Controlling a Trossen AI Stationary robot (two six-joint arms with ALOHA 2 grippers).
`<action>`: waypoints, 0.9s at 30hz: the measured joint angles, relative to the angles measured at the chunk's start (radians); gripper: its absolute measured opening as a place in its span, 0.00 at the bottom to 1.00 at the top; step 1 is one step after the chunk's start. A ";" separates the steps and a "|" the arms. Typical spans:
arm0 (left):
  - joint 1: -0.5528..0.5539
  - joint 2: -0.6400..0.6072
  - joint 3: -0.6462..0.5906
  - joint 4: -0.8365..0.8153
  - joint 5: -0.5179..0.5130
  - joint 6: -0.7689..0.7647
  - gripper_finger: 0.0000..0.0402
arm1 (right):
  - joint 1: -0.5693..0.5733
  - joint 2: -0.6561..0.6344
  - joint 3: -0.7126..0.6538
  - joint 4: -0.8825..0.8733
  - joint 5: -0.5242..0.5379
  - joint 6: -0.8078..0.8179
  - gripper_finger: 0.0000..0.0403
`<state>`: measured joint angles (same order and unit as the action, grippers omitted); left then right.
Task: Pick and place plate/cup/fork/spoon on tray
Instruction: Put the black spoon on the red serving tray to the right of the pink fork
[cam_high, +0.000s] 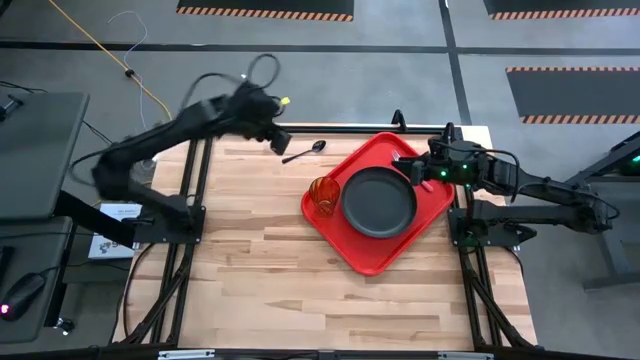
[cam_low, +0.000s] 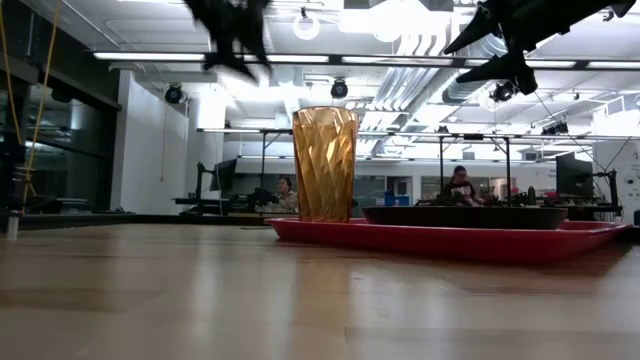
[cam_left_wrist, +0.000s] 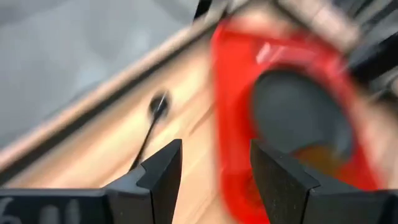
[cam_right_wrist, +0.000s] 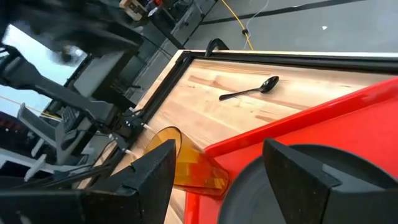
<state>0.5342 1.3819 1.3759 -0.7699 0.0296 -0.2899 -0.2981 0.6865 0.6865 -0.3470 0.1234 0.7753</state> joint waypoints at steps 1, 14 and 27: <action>0.041 0.051 -0.006 -0.014 0.041 0.023 0.44 | 0.000 0.000 0.000 0.000 0.000 0.006 0.57; 0.153 0.499 -0.056 0.227 0.171 0.258 0.44 | 0.000 0.000 0.000 0.000 0.000 0.053 0.57; 0.151 0.678 -0.049 0.335 0.136 0.262 0.43 | 0.000 0.001 0.000 0.000 0.042 0.126 0.57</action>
<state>0.6854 2.0601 1.3273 -0.4346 0.1655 -0.0276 -0.2981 0.6872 0.6865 -0.3465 0.1654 0.9012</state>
